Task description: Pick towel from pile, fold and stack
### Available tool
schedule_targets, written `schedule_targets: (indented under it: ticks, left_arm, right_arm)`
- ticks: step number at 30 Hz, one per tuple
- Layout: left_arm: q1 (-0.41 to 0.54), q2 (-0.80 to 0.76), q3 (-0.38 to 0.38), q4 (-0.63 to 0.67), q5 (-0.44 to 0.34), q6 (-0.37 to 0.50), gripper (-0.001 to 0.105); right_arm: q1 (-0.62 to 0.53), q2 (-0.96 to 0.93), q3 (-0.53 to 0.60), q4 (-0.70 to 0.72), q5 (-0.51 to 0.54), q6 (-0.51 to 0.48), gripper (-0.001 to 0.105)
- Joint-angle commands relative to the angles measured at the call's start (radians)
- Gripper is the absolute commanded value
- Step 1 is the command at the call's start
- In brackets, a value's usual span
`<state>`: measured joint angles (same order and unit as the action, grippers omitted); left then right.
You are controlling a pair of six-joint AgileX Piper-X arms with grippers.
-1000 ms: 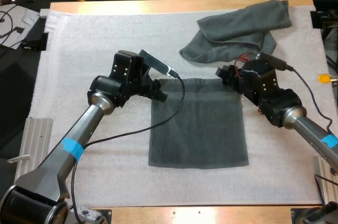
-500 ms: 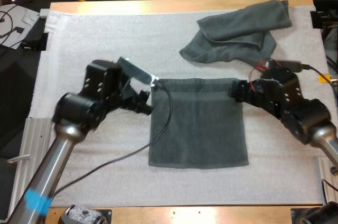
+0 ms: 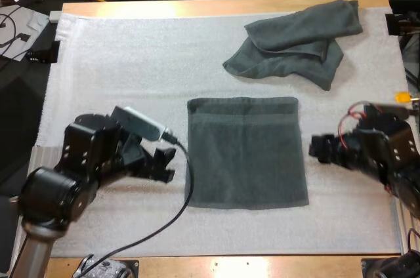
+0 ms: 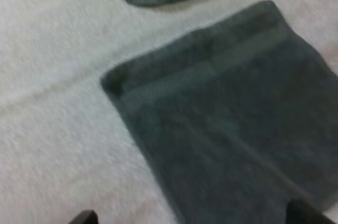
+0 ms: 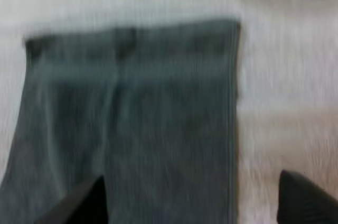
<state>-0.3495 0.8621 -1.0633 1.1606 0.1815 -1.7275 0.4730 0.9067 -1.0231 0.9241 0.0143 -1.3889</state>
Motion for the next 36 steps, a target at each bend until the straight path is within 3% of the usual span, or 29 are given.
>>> schedule_targets:
  ticks: [1, 9, 13, 17, 21, 28, 36]
  left_arm:
    - [-0.002, -0.055, -0.003, 0.08, 0.038, -0.031, 0.066]
    - [0.002, -0.161, 0.03, 0.243, 0.052, -0.046, 0.066]
    - [-0.001, -0.198, 0.062, 0.243, 0.051, -0.056, 0.066]
    - [-0.003, -0.241, 0.142, 0.239, 0.055, -0.072, 0.066]
    - [-0.005, -0.24, 0.211, 0.209, 0.061, -0.075, 0.066]
    - [-0.003, -0.225, 0.276, 0.161, 0.078, -0.074, 0.066]
    - [-0.001, -0.224, 0.286, 0.158, 0.091, -0.073, 0.066]
  right_arm:
    - [0.034, -0.064, -0.009, 0.142, -0.035, 0.024, 0.065]
    - [0.212, -0.137, 0.002, 0.271, -0.029, 0.157, 0.064]
    - [0.26, -0.156, 0.022, 0.278, -0.001, 0.19, 0.064]
    - [0.347, -0.181, 0.113, 0.281, 0.084, 0.27, 0.064]
    - [0.369, -0.19, 0.241, 0.195, 0.122, 0.333, 0.064]
    - [0.33, -0.164, 0.435, -0.045, 0.058, 0.395, 0.06]
    - [0.289, -0.026, 0.504, -0.203, 0.012, 0.415, 0.051]
